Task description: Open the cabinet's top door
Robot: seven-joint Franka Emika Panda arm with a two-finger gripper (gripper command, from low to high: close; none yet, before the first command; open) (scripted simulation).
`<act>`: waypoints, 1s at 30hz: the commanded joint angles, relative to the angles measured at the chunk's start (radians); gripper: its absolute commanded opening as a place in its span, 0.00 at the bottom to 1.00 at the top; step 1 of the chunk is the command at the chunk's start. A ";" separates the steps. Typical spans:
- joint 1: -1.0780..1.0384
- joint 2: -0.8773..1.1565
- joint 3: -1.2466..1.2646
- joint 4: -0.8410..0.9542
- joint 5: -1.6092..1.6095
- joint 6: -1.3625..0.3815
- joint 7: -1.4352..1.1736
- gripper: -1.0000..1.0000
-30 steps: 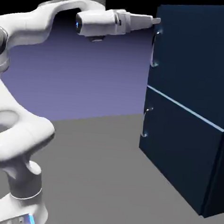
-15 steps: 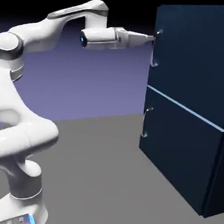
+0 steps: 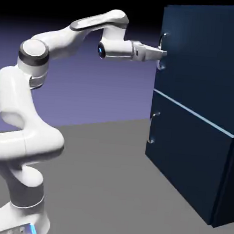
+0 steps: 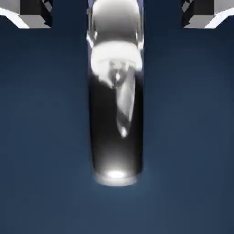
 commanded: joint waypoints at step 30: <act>1.088 0.072 -0.744 -0.767 -0.258 -0.344 -0.089 0.00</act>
